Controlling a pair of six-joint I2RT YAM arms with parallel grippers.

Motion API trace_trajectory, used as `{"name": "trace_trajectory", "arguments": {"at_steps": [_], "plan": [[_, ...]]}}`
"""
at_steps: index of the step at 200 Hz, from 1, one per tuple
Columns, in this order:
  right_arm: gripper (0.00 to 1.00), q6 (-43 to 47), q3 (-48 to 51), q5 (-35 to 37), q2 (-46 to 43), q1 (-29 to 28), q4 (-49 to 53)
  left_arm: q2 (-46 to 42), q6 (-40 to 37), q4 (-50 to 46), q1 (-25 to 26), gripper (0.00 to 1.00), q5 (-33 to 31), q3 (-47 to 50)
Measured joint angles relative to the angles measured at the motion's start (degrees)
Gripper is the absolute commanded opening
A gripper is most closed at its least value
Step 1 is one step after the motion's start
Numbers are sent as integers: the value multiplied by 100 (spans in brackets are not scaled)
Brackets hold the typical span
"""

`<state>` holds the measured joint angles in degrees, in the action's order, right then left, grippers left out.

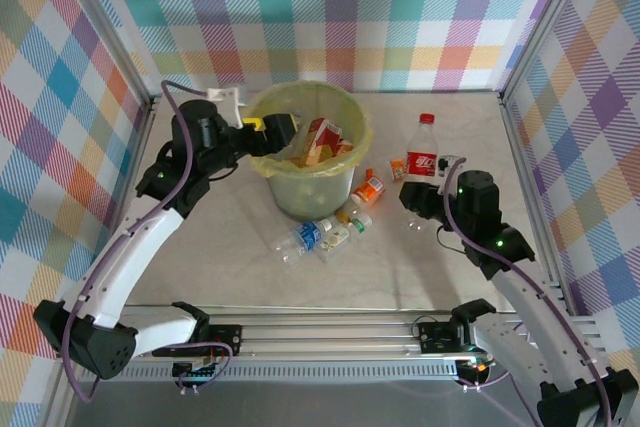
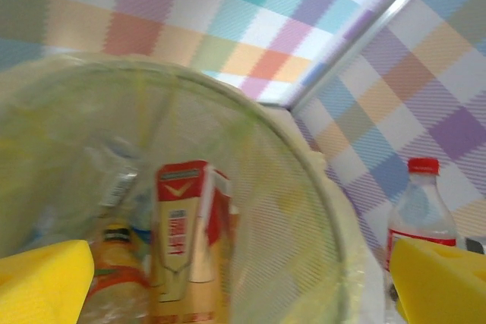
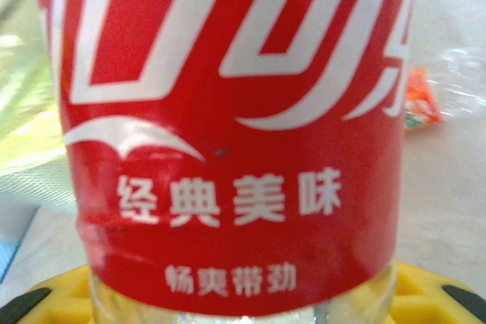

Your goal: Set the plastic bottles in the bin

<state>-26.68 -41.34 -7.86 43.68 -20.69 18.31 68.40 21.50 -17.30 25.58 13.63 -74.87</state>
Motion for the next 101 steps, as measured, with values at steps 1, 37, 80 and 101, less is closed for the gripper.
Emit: {"name": "trace_trajectory", "arguments": {"at_steps": [1,37,80,101], "plan": [[46,7,-2,-13,-2,-11,-11,7,0,4,7,100,13,-4],[46,363,-177,-463,79,-608,-319,396,17,267,444,100,669,-372],[47,656,-575,-793,450,-1172,-675,960,-15,437,975,100,1272,-988],[47,763,-660,-879,590,-1379,-796,1270,-96,407,1132,100,1370,-1296]]}}
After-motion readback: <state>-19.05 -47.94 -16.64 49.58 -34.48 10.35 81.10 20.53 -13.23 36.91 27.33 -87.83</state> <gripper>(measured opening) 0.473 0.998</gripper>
